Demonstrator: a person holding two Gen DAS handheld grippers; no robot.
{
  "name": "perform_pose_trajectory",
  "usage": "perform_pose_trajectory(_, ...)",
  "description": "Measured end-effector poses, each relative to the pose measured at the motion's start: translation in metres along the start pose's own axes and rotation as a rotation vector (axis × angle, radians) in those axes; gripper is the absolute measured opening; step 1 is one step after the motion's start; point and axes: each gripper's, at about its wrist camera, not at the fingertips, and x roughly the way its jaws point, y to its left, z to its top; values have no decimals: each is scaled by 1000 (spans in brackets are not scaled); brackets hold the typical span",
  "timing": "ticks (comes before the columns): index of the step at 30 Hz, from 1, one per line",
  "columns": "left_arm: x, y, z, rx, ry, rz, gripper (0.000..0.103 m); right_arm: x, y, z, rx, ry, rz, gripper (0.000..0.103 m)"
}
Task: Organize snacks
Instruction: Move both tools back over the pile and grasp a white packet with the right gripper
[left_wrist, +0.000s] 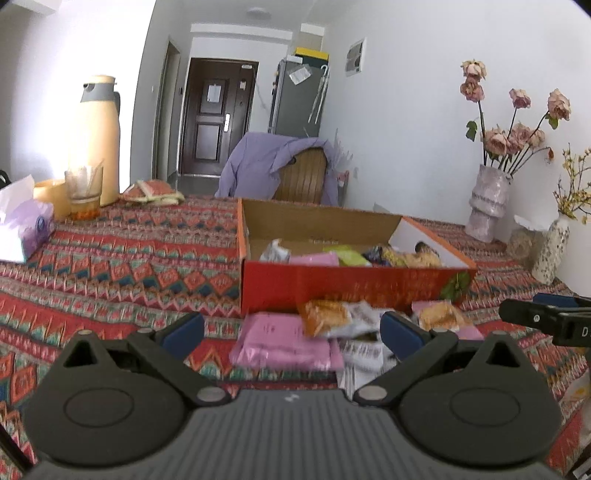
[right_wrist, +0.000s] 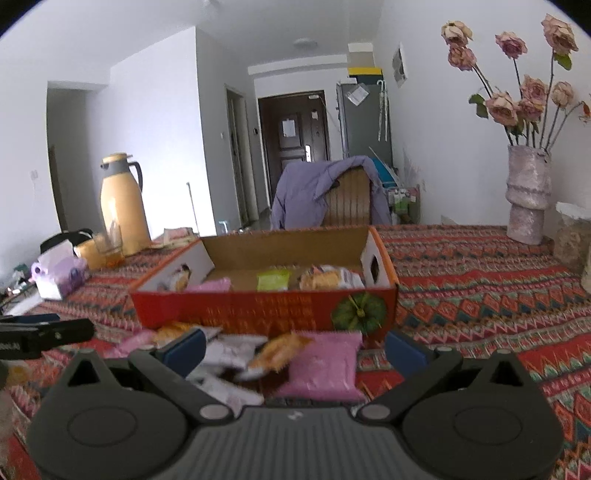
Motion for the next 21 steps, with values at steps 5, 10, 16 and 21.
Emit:
perform_pose_trajectory(5, -12, 6, -15, -18, 24, -1, 103, -11, -3, -21, 2, 34, -18, 103)
perform_pose_trajectory(10, -17, 6, -25, -24, 44, -13, 103, -13, -9, -39, 23, 70, -33, 103)
perform_pose_trajectory(16, -19, 1, -26, -17, 48, -13, 103, -9, -11, -42, 20, 88, -65, 103)
perform_pose_trajectory(21, -21, 0, -29, -19, 48, -8, 103, 7, -15, -40, -6, 137, -100, 88)
